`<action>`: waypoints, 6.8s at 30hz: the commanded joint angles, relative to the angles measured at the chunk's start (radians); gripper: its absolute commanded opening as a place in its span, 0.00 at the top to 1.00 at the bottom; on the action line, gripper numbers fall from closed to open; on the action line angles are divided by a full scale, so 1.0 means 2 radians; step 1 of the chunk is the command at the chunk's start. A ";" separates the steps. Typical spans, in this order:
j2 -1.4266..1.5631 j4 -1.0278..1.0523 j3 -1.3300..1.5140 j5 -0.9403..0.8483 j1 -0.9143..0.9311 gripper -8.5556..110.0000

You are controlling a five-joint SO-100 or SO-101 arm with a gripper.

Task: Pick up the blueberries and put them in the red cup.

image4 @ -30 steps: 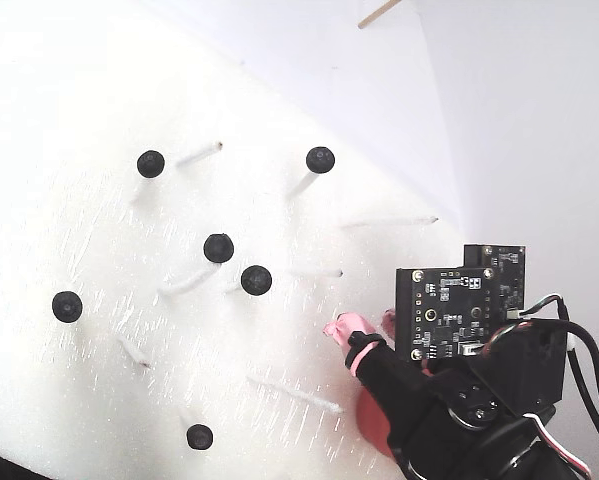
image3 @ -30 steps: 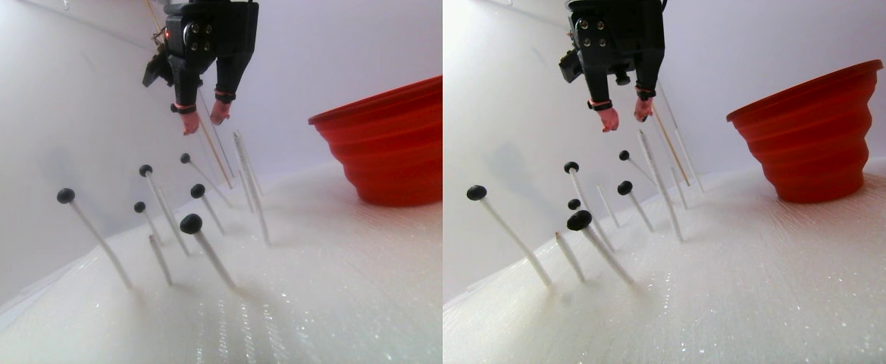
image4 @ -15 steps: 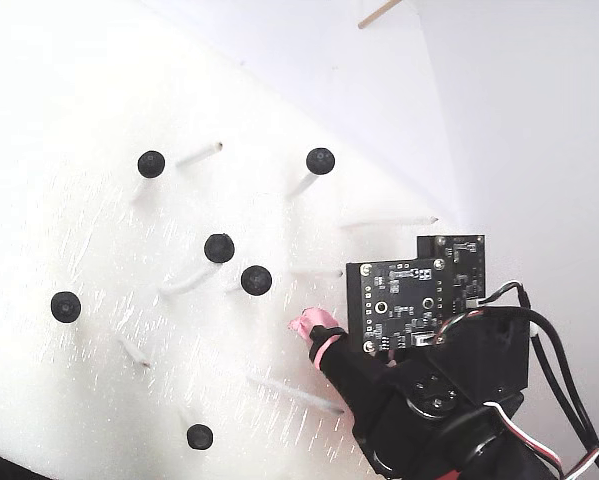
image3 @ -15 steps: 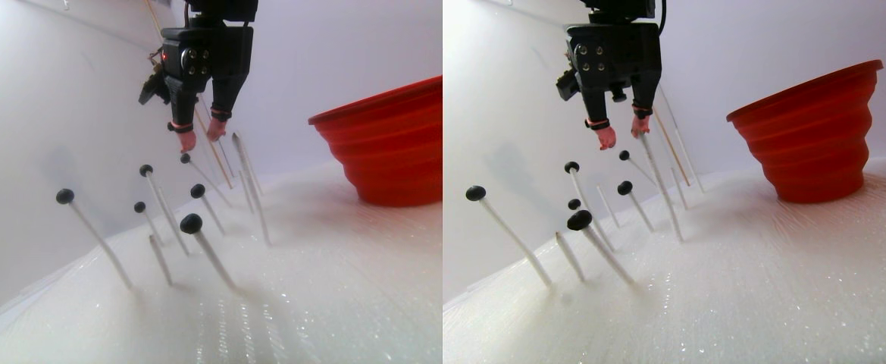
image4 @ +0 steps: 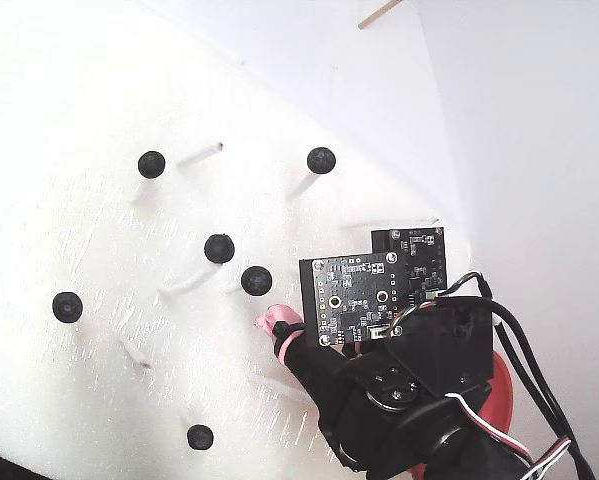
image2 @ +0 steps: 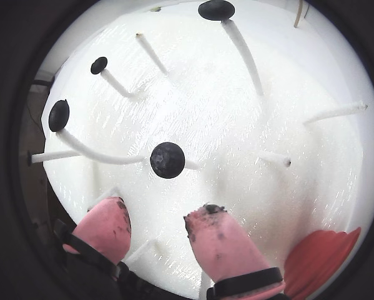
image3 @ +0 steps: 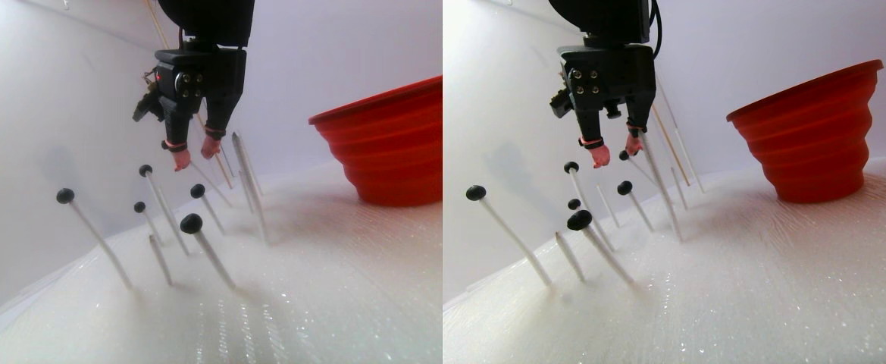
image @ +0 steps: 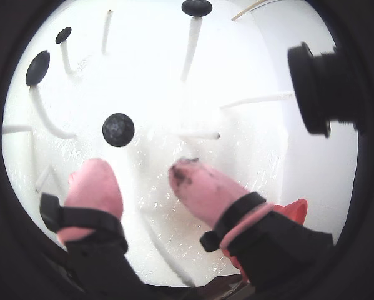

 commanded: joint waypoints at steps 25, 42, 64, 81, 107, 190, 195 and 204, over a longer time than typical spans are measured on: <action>-0.085 -0.093 -0.058 -0.029 -0.017 0.76; -0.137 -0.136 -0.077 -0.037 -0.018 0.76; -0.177 -0.167 -0.083 -0.037 -0.016 0.76; -0.200 -0.196 -0.091 -0.024 -0.016 0.80; -0.159 -0.176 -0.082 -0.010 -0.021 0.82; 0.154 0.043 -0.026 0.022 0.077 0.83; 0.171 0.058 -0.026 0.023 0.090 0.83; 0.196 0.083 -0.026 0.027 0.113 0.83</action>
